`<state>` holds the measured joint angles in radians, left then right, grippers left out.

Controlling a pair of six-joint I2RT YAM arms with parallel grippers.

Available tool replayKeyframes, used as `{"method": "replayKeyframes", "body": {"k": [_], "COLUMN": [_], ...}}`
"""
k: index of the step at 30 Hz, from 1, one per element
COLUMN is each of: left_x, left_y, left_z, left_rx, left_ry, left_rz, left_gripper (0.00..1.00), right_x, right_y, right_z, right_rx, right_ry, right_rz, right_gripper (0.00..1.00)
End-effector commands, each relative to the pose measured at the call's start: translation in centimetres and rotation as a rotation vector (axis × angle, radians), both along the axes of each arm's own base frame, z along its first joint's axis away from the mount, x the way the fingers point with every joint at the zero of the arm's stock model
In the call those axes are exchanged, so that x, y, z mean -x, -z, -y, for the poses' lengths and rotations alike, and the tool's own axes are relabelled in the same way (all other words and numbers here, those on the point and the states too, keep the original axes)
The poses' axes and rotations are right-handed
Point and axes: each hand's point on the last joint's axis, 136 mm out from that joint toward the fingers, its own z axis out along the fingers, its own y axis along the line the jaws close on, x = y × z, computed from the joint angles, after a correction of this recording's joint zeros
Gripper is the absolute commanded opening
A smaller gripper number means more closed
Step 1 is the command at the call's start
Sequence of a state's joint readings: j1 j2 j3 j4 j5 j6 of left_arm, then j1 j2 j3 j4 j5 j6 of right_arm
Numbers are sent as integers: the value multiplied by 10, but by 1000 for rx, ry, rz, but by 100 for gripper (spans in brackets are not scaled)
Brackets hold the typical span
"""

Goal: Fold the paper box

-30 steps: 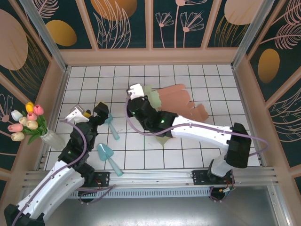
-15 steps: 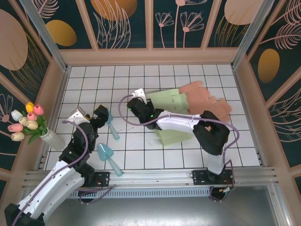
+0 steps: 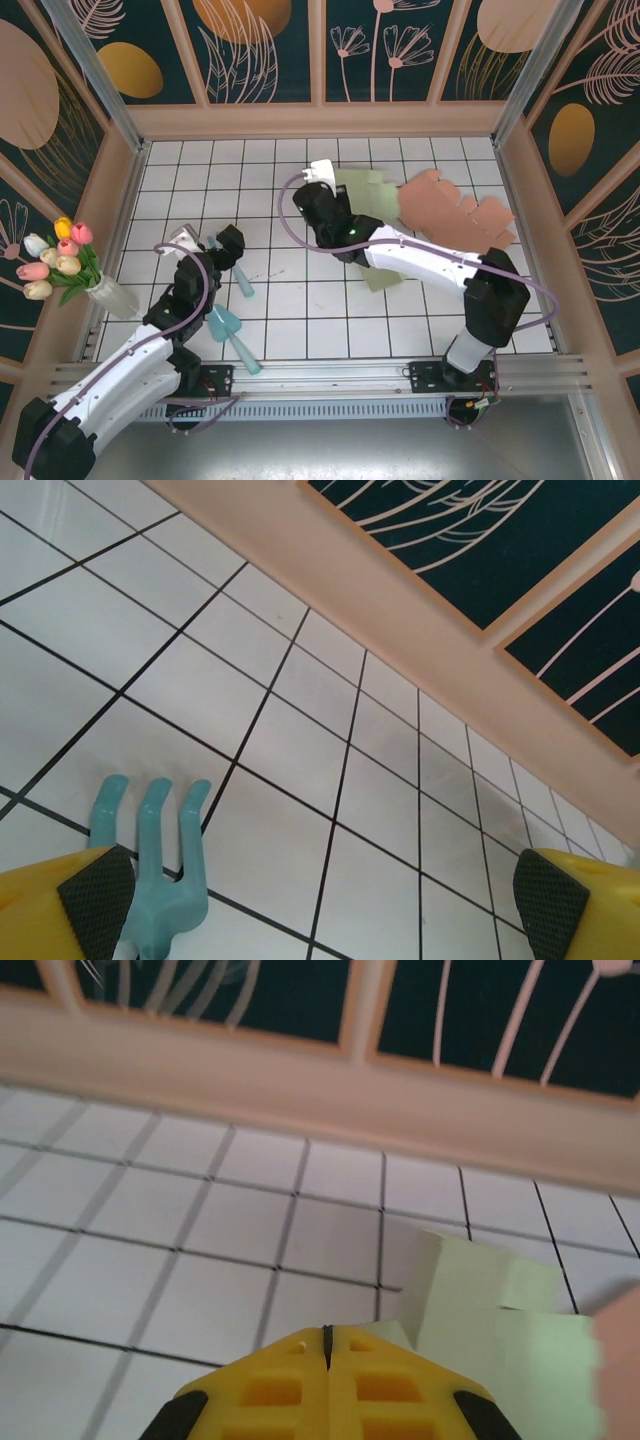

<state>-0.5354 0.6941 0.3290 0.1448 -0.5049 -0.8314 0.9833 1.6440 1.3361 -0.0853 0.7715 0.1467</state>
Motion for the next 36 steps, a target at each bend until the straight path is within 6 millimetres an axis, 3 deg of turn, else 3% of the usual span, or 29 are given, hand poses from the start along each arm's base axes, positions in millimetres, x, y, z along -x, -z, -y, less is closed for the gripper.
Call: {"method": "replayKeyframes", "body": {"k": [1, 4, 6, 10, 11, 13, 16, 21, 25, 30, 36], "left_x": [1, 3, 3, 6, 7, 8, 6, -2, -12, -24, -29], "left_y": [-14, -13, -11, -6, -5, -4, 3, 18, 25, 33, 43], "left_z": [1, 0, -3, -14, -16, -17, -9, 11, 41, 78, 118], "left_rx": [24, 33, 27, 2, 0, 0, 16, 36, 85, 139, 89], "left_ry": [6, 2, -12, -62, -73, -79, -38, 44, 165, 291, 350], "left_rz": [51, 47, 37, 21, 23, 26, 25, 2, -27, -78, -136], "left_gripper": [99, 99, 99, 99, 99, 99, 99, 99, 99, 98, 98], "right_x": [5, -10, -16, -14, -12, -9, -2, 10, 17, 23, 31], "right_y": [-20, 2, 33, 85, 92, 91, 69, 24, 5, 2, 15], "right_z": [-11, -31, -47, -67, -70, -73, -69, -40, 1, 55, 101], "right_rx": [-10, -27, -19, -14, -25, -47, -70, -45, -14, -16, -106], "right_ry": [0, -42, -86, -130, -144, -166, -198, -221, -192, -121, -70], "right_rz": [4, -46, -110, -196, -212, -212, -191, -144, -109, -80, -42], "right_gripper": [0, 0, 0, 0, 7, 26, 40, 51, 58, 64, 68]}}
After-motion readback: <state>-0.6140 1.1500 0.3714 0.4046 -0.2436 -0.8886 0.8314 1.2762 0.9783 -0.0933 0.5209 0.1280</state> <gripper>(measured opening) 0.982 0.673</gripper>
